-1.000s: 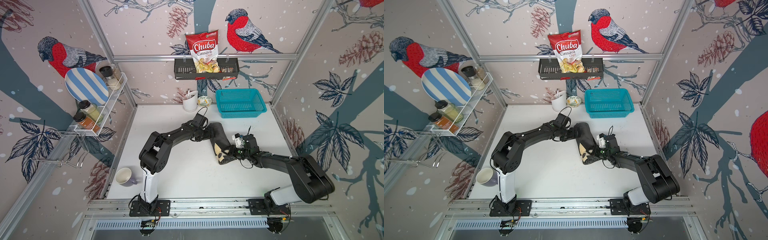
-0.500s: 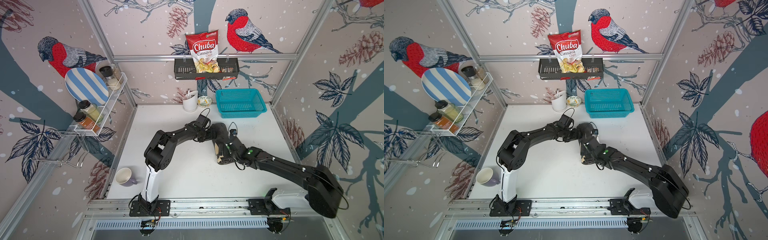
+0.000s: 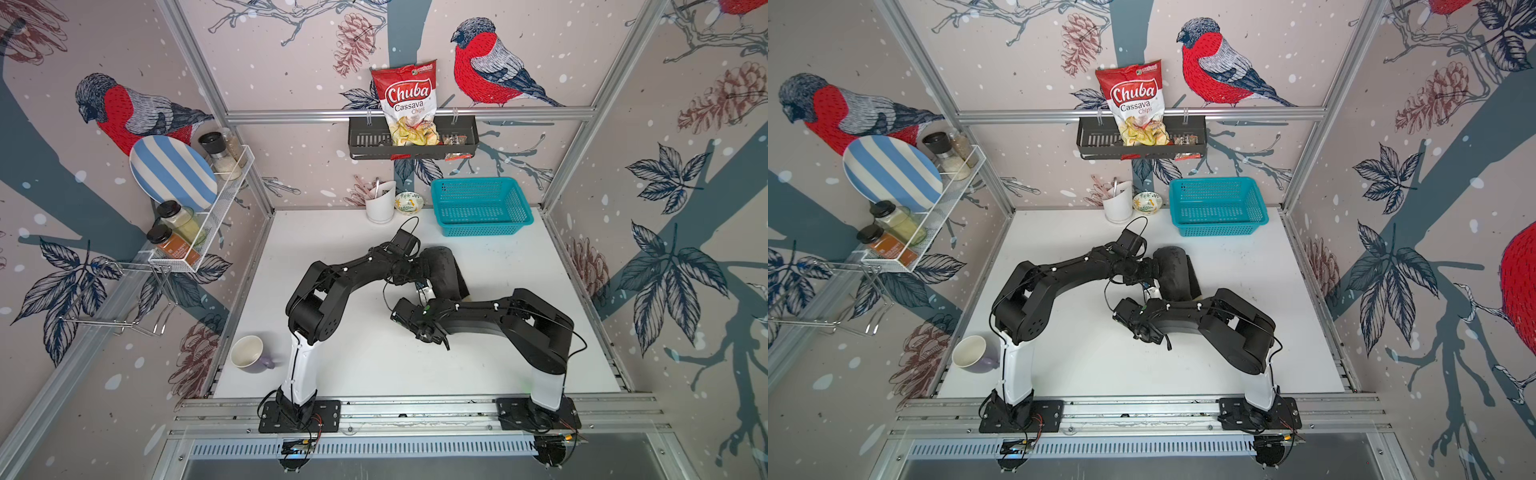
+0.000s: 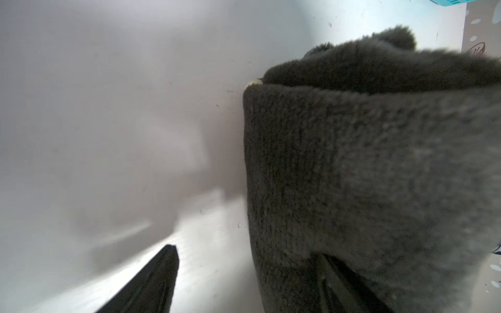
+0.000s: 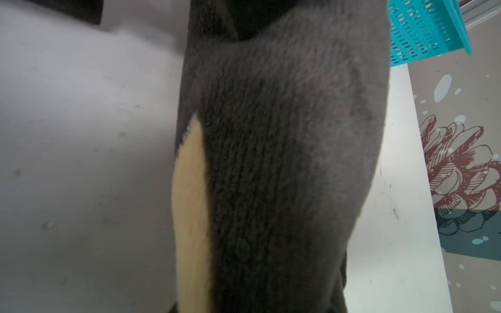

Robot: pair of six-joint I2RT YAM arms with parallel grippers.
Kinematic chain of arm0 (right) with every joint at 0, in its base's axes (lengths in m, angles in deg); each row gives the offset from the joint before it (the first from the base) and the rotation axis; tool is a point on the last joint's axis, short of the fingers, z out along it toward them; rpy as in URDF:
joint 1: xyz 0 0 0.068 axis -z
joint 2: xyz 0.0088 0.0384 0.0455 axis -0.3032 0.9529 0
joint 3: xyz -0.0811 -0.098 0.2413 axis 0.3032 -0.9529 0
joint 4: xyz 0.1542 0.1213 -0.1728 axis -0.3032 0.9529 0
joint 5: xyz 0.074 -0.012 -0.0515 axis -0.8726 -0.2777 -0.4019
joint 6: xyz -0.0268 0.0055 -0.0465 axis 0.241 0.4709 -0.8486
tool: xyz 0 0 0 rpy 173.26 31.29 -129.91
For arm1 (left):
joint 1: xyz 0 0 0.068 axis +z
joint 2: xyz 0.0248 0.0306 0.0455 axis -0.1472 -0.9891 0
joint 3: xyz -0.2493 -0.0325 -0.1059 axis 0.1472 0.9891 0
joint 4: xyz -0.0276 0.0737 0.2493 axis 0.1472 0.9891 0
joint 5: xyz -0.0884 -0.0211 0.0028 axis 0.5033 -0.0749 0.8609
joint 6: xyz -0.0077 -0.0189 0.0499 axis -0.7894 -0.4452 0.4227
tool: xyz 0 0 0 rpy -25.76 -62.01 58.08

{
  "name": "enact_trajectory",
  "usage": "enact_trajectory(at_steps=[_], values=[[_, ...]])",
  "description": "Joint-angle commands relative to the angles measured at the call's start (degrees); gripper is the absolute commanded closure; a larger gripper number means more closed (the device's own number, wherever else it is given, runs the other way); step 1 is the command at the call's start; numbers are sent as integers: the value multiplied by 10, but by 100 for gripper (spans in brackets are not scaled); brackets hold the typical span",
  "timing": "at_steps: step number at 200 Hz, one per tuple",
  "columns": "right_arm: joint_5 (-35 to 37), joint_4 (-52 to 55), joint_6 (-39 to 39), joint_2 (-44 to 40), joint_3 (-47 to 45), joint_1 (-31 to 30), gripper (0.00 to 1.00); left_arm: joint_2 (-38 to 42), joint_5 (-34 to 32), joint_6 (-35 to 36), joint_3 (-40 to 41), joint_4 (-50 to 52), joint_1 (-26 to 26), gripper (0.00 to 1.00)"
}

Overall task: Roll up the pillowcase
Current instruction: Roll the pillowcase at the center of the board.

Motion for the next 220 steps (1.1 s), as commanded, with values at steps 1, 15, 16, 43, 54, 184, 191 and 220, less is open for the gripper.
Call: enact_trajectory(at_steps=[1, 15, 16, 43, 54, 184, 191, 220], values=[[-110, -35, -4, -5, 5, -14, 100, 36, -14, 16, 10, 19, 26, 17], [-165, -73, -19, -25, 3, -16, 100, 64, -11, 25, 18, 28, 51, 16], [-169, -77, -19, -27, 2, -15, 100, 66, -11, 25, 19, 29, 52, 16], [-285, -170, -30, -94, -38, 12, 100, 120, 11, 31, 52, 26, 98, 14], [-344, -209, -31, -125, -68, 38, 100, 133, 26, 28, 69, 17, 107, 14], [-804, -459, 3, -290, -384, 457, 100, 34, 189, -161, 170, -370, 6, 2], [-804, -455, -1, -289, -384, 461, 100, 23, 189, -163, 167, -385, -2, 2], [-811, -447, -15, -276, -376, 466, 100, -21, 195, -181, 163, -462, -27, 2]])
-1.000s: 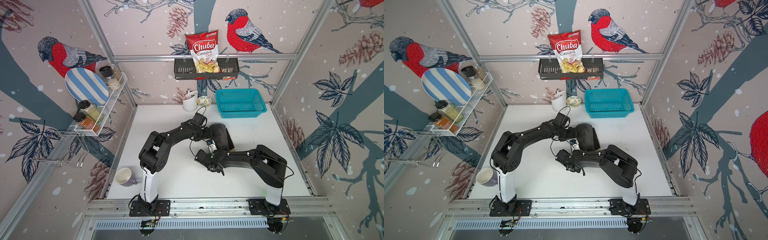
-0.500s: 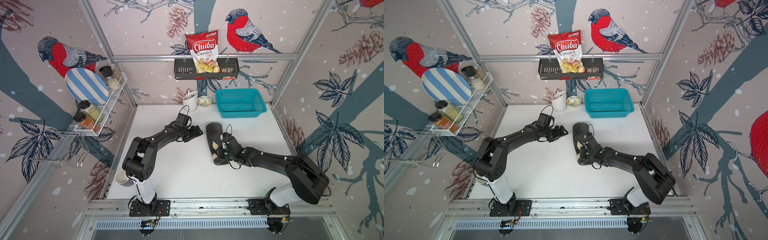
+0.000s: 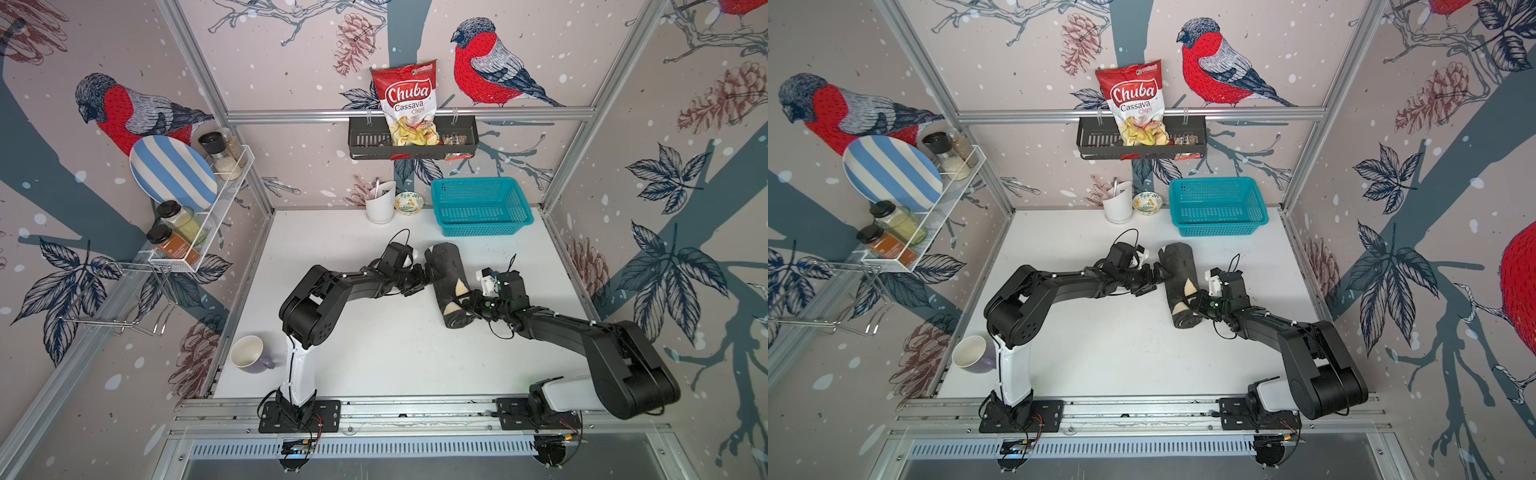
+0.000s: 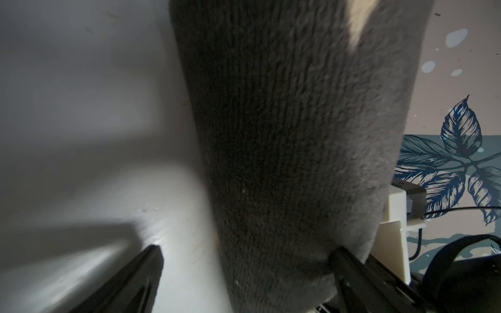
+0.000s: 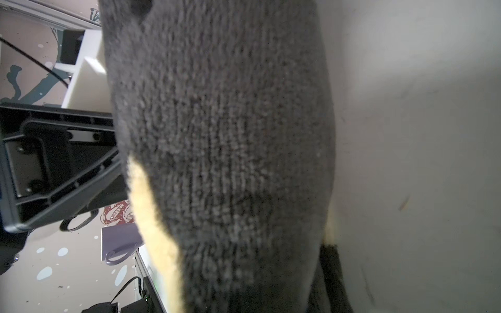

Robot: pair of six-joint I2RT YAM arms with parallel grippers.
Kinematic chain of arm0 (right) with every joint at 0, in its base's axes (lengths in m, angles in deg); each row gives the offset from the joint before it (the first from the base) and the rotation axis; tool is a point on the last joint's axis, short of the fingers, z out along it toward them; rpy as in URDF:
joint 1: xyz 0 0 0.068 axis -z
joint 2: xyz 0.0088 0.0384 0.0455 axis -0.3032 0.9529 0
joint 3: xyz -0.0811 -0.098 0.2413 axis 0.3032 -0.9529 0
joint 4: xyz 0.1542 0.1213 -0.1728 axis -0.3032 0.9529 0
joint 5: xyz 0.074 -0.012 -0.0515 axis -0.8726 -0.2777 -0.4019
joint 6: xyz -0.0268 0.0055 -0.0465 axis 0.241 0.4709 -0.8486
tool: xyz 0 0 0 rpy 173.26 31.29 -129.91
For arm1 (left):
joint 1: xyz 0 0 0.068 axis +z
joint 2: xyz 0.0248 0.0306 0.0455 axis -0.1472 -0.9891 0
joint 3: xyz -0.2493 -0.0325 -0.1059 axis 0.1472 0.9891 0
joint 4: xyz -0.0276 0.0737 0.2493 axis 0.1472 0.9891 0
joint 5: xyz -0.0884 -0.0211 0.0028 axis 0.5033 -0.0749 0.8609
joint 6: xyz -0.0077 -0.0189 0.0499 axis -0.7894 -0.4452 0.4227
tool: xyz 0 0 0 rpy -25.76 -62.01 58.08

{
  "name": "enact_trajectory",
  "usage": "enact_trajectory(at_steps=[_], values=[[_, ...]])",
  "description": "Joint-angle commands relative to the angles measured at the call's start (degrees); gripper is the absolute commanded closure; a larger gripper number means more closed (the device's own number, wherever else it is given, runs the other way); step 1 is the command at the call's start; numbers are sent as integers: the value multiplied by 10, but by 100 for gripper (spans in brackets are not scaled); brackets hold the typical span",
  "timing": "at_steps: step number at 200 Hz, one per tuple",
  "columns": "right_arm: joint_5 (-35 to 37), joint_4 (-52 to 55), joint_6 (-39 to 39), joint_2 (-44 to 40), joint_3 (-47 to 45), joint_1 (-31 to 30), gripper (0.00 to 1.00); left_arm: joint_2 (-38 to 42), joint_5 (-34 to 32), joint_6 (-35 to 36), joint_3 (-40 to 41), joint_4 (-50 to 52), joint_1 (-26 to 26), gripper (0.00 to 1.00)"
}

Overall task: Roll up the pillowcase
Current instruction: Roll the pillowcase at the center of the board, then pick up the pillowcase at the center of the board.

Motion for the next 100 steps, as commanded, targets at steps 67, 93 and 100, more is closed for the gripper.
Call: enact_trajectory(at_steps=[67, 93, 100], values=[[-16, 61, -29, 43, 17, 4, 100, -76, 35, -68, 26, -306, -46, 4], [-16, 66, -33, 46, 21, 5, 100, -74, 42, -75, 49, -352, -49, 7], [-17, 68, -33, 46, 22, 5, 100, -73, 43, -75, 55, -363, -48, 7]])
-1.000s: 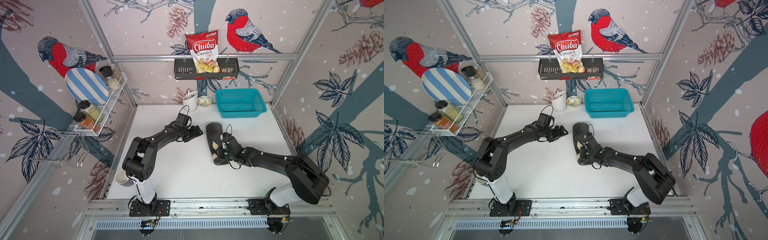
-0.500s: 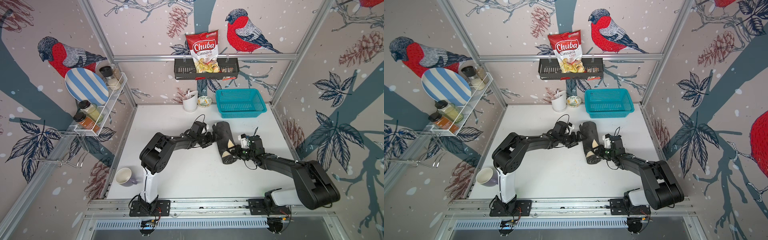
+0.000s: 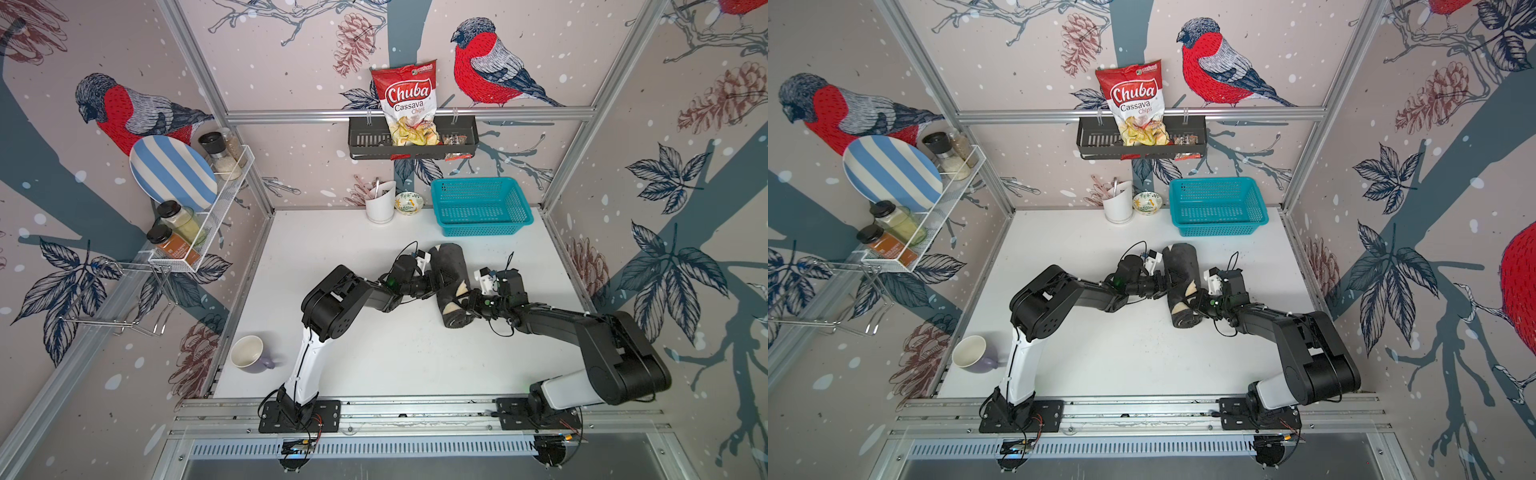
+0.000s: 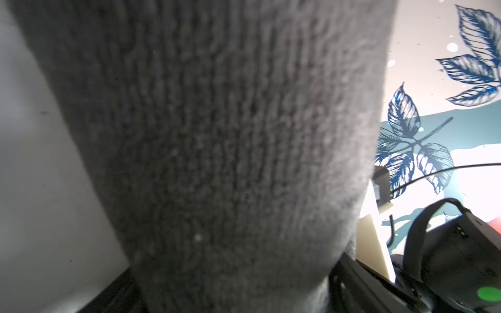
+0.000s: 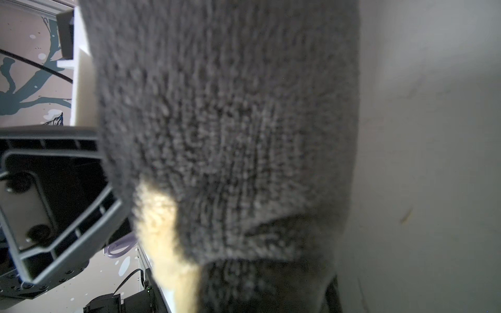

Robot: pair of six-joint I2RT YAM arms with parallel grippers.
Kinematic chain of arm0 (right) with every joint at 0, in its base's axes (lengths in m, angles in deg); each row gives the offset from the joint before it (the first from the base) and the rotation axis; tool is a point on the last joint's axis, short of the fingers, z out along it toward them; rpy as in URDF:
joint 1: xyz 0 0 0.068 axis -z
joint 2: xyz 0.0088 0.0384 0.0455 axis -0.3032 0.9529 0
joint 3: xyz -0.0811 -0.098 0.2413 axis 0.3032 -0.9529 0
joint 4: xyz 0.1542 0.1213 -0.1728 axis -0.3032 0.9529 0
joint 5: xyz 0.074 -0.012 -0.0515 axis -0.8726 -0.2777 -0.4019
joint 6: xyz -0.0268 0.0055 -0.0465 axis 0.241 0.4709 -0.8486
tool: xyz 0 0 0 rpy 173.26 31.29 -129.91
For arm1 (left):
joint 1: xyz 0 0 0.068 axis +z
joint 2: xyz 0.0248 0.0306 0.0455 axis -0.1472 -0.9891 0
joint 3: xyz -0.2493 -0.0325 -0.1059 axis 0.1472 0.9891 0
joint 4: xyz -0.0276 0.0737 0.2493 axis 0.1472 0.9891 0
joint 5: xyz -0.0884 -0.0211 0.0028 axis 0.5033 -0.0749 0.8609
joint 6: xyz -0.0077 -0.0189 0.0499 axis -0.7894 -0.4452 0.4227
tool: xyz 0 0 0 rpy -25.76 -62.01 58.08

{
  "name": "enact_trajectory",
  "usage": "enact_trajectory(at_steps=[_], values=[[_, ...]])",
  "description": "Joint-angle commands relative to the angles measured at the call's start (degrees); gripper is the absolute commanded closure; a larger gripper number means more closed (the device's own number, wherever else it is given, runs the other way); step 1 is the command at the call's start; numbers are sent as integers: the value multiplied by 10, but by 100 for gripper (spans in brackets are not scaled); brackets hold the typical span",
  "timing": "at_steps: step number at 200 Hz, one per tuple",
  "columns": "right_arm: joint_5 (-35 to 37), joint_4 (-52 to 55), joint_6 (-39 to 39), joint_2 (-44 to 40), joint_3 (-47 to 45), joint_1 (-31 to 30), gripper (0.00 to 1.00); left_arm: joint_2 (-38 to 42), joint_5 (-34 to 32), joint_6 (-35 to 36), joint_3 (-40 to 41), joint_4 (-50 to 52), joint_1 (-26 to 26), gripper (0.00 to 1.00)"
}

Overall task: Roll up the pillowcase
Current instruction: Pick up the pillowcase at the center of the board.

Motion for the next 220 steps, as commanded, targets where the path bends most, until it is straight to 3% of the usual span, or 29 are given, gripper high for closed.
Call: enact_trajectory(at_steps=[1, 44, 74, 86, 114, 125, 136, 150, 173, 185, 220], values=[[10, 60, -15, 6, 2, -1, 100, 3, 36, -14, 17, -88, -8, 7], [10, 66, -16, 5, 8, -5, 100, -24, 53, 6, -10, -72, -22, 7], [12, 71, -19, 5, 9, -7, 100, -47, 71, 5, -38, -64, -32, 13], [13, 73, -20, 4, 12, -7, 100, -55, 81, 6, -49, -63, -34, 19], [24, 93, -26, -3, 23, -9, 97, -63, 92, -7, -52, -87, -35, 50], [32, 103, -28, -12, 28, -9, 91, -57, 91, -9, -47, -94, -34, 61], [46, 116, -29, -23, 35, -9, 83, -47, 90, -9, -43, -93, -31, 63], [69, 140, -32, -45, 48, -10, 56, -32, 88, -9, -38, -93, -25, 67], [144, 189, -40, -103, 80, -8, 26, 3, 83, -13, -19, -97, -8, 68], [196, 218, -46, -134, 102, -7, 1, 23, 81, -18, -7, -103, 4, 68], [325, 246, -62, -176, 164, 19, 0, 83, 82, -11, 18, -88, 46, 68]])
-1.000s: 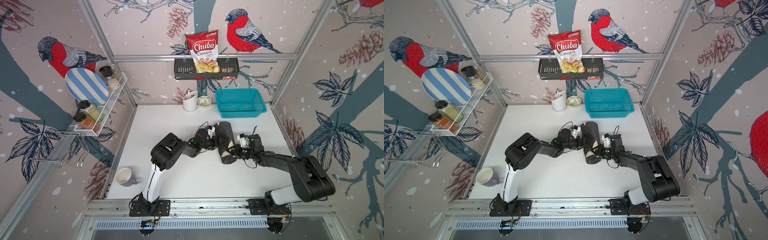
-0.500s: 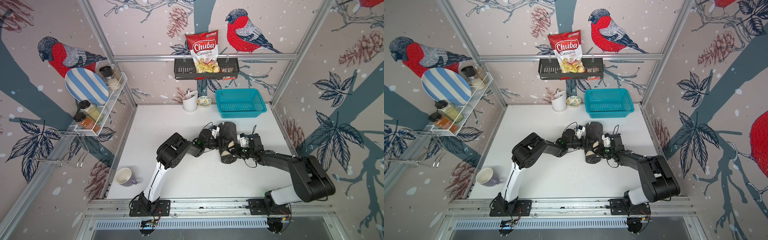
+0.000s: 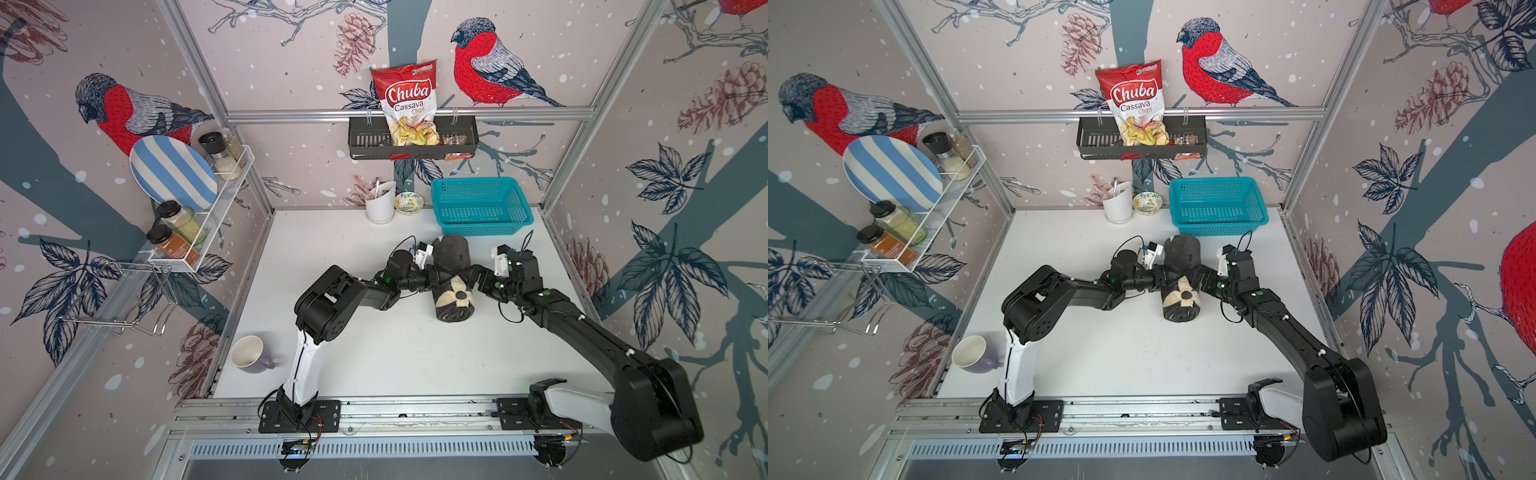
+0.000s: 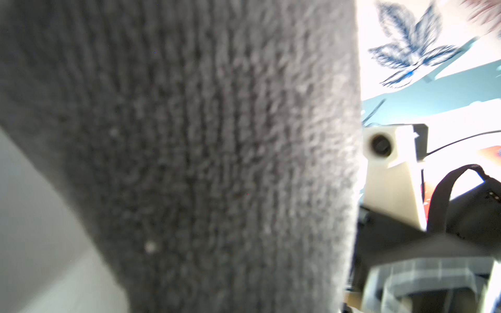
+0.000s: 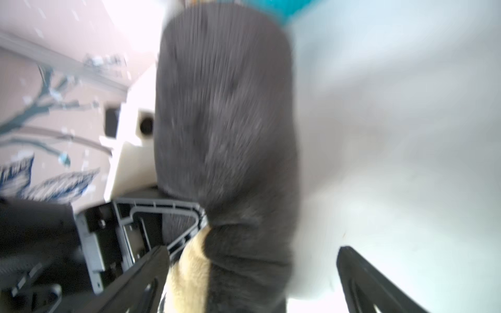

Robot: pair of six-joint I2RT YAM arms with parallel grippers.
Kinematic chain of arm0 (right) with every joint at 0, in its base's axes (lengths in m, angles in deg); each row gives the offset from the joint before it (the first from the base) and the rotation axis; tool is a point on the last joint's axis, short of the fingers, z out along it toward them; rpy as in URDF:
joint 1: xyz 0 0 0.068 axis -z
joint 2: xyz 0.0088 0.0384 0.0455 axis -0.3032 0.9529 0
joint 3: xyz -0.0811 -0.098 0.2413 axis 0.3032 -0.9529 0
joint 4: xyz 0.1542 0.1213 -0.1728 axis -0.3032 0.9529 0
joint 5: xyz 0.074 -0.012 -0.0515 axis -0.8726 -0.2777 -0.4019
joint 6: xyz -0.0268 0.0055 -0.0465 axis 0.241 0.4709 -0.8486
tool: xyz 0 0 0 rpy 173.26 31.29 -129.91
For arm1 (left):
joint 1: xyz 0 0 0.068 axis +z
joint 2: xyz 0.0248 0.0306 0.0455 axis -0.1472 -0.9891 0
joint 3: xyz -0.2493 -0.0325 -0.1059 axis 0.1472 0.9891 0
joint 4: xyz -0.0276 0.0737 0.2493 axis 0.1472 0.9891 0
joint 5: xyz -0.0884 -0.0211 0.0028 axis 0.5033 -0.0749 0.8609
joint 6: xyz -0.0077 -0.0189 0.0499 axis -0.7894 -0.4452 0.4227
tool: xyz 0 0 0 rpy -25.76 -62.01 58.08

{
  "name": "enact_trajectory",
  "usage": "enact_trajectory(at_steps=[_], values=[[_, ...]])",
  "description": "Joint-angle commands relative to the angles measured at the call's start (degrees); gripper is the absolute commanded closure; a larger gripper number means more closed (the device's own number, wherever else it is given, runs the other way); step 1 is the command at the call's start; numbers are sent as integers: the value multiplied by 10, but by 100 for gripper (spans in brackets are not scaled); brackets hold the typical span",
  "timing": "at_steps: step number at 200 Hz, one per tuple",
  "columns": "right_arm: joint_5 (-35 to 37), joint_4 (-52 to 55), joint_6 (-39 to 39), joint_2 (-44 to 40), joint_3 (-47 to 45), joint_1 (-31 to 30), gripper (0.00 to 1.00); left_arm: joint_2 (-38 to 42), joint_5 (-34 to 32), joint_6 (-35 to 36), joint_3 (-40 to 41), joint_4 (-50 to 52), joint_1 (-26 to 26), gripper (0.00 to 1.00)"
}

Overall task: Roll up the pillowcase
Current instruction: Pick up the pillowcase at the center of the board, then adjust the bin at the center of the board.

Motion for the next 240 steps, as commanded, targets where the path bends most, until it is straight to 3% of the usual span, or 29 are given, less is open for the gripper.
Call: enact_trajectory(at_steps=[1, 27, 50, 84, 105, 134, 150, 160, 169, 184, 240], values=[[134, 34, -21, -9, 34, 16, 0, 37, 21, 8, 12, -35, 22, 69], [195, 27, -29, 37, 100, 58, 0, 76, 21, 13, 28, -21, 49, 68], [219, 16, -40, 129, 175, 96, 0, 103, 22, 28, 28, 11, 64, 68], [195, 24, -65, 289, 319, 151, 1, 128, 17, 39, 23, 40, 81, 68], [181, 68, -91, 406, 453, 169, 4, 137, 11, 50, 17, 61, 88, 68], [195, 140, -129, 546, 639, 173, 15, 142, 3, 57, 14, 74, 90, 68], [201, 183, -152, 610, 729, 172, 29, 143, -1, 62, 12, 83, 94, 68], [200, 210, -156, 643, 773, 174, 45, 145, -5, 63, 14, 84, 97, 68], [190, 221, -148, 658, 791, 178, 56, 146, -8, 62, 15, 83, 99, 68], [171, 228, -131, 665, 790, 181, 63, 149, -9, 63, 16, 84, 101, 68], [172, 254, -120, 619, 718, 148, 65, 158, -1, 66, 20, 80, 113, 67]])
